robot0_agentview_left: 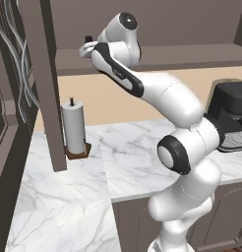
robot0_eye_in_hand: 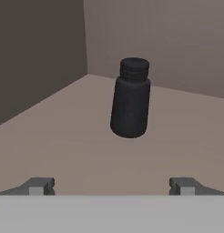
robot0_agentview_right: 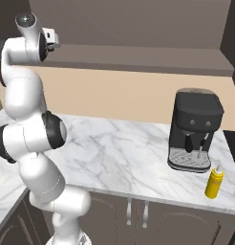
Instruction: Take 2 condiments from the cabinet and move them on the counter near the stove.Make sure the condiments are lined up with each other, next to each other.
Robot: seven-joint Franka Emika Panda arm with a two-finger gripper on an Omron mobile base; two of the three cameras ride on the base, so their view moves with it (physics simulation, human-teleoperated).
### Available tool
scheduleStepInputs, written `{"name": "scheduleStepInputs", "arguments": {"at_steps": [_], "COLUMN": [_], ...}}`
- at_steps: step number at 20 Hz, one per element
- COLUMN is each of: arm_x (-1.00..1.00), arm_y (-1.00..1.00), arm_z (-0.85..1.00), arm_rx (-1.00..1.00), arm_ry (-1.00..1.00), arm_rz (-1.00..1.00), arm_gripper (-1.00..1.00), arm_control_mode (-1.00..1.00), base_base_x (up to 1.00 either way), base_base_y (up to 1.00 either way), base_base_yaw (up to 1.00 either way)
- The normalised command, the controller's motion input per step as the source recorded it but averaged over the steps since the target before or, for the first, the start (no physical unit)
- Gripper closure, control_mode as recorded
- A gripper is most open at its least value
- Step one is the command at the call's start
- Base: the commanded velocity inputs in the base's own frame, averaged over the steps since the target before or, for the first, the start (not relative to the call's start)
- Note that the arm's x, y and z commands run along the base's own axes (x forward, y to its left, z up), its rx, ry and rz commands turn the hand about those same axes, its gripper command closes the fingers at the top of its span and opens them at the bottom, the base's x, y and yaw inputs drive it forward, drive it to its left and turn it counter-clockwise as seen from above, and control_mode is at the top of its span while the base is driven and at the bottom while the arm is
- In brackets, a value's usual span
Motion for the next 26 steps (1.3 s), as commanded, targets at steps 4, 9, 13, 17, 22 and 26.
{"name": "scheduleStepInputs", "arguments": {"at_steps": [4,9,13,17,22,26], "arm_x": [0.28,0.32,0.30,0.23,0.23,0.23], "arm_y": [0.00,0.01,0.05,0.12,0.16,0.07], "arm_z": [0.00,0.00,0.00,0.00,0.00,0.00], "arm_rx": [0.00,0.00,0.00,0.00,0.00,0.00], "arm_ry": [0.02,0.05,0.03,0.00,0.00,0.01], "arm_rz": [0.00,0.00,0.00,0.00,0.00,0.00], "arm_gripper": [-1.00,-1.00,-1.00,-1.00,-1.00,-1.00], "arm_control_mode": [-1.00,-1.00,-1.00,-1.00,-1.00,-1.00], "base_base_x": [0.00,0.00,0.00,0.00,0.00,0.00], "base_base_y": [0.00,0.00,0.00,0.00,0.00,0.00], "base_base_yaw": [0.00,0.00,0.00,0.00,0.00,0.00]}}
